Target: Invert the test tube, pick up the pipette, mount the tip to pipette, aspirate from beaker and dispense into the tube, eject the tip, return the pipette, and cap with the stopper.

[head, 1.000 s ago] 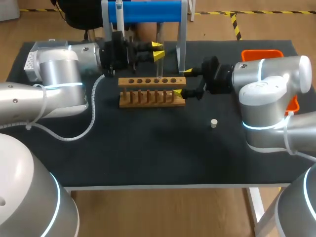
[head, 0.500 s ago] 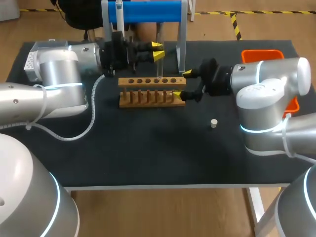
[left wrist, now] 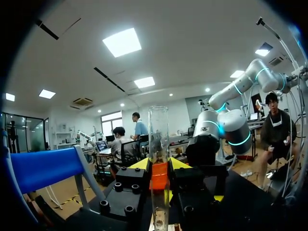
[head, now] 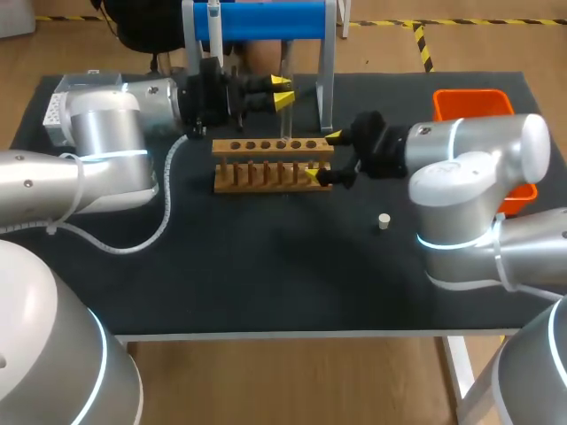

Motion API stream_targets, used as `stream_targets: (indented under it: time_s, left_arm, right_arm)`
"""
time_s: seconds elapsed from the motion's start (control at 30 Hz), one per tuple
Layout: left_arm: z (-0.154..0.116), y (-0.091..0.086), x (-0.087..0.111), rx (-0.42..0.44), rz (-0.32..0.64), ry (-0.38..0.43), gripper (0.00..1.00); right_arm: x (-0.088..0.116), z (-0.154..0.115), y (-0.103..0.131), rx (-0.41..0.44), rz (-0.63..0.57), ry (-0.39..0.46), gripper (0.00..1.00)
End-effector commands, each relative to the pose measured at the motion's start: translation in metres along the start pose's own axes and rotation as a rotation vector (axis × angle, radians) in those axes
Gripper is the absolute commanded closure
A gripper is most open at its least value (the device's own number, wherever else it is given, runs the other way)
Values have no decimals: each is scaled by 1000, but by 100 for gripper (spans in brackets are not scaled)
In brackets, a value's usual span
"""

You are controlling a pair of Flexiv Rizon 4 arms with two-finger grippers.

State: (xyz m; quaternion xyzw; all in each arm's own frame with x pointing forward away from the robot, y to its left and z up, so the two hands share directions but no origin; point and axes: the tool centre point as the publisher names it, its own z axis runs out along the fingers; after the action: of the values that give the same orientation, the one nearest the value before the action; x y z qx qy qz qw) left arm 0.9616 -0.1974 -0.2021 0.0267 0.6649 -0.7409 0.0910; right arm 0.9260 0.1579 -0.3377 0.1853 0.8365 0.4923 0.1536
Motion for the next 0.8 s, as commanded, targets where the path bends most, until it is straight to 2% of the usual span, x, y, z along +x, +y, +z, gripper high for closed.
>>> stream_targets:
  time_s: [0.03,0.8]
  left_arm:
    - [-1,0,0,2,1,3,100]
    - [0,0,1,-1,-2,4,100]
  right_arm:
    - [0,3,0,-1,7,-5,0]
    - [-1,2,0,0,16,1,0]
